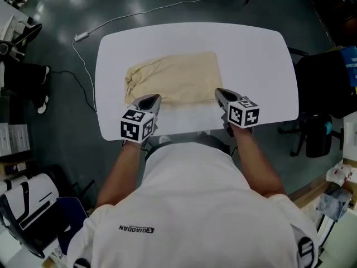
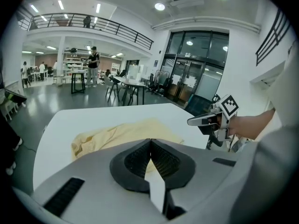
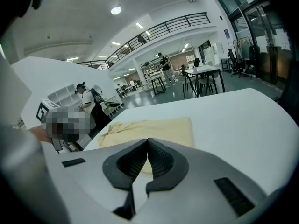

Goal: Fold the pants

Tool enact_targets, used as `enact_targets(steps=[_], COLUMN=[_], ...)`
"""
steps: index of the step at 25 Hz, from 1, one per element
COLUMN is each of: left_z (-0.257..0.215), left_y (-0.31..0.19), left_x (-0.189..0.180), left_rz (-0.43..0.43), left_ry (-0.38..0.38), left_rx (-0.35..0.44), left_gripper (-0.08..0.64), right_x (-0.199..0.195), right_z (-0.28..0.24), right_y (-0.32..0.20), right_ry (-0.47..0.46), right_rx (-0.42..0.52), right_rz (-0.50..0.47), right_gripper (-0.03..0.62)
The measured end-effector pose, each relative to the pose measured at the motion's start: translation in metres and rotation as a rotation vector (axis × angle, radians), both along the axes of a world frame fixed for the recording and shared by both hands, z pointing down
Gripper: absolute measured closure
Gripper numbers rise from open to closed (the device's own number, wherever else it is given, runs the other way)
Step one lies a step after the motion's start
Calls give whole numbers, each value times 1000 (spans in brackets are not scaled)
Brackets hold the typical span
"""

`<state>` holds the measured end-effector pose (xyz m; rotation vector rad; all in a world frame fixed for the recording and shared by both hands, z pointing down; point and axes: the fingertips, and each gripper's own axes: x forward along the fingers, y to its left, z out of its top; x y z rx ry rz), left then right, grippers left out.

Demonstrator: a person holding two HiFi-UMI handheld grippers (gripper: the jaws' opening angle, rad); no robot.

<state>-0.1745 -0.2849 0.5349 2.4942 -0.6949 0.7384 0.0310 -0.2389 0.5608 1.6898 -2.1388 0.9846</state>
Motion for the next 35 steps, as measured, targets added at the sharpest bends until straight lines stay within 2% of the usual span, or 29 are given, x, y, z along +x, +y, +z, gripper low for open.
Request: enact_targets(steps=[3,9,10,13,18,24,31,32,35], left_z=[9,16,17,21,20,14,-8,-10,-10], left_y=[-2,-5,-5,-1,10,22,26,27,28], left_x=[10,25,25,24,18,6,2,2,-2], left_rz=[-27,-91,-103,-146,-216,-325,-394,-390,-365], left_ry=[-26,-51,-60,-88,-125,-112,-63,-53,-37], left_rx=[-31,-65,-68,-81,-105,-136,-87,-83,-88], left_gripper=[532,532,532,532,532,532,532,532,532], right_x=[27,80,86,94,106,104,101,99,93], right_z=[24,66,77,107,138,143,144,145,150], right_y=[-15,-51,-56,-67,-79,-83,-83,-82,-79], right_ry=[3,20,10,-50,-114,-151,-101,-99,-110], right_rx=[-44,-67,-86,-167,-246,-268,-287,-297,-329], right_rz=[3,39,44,43,81,52,28,28,31], right_gripper=[572,563,546,441,405,410,408,414,494])
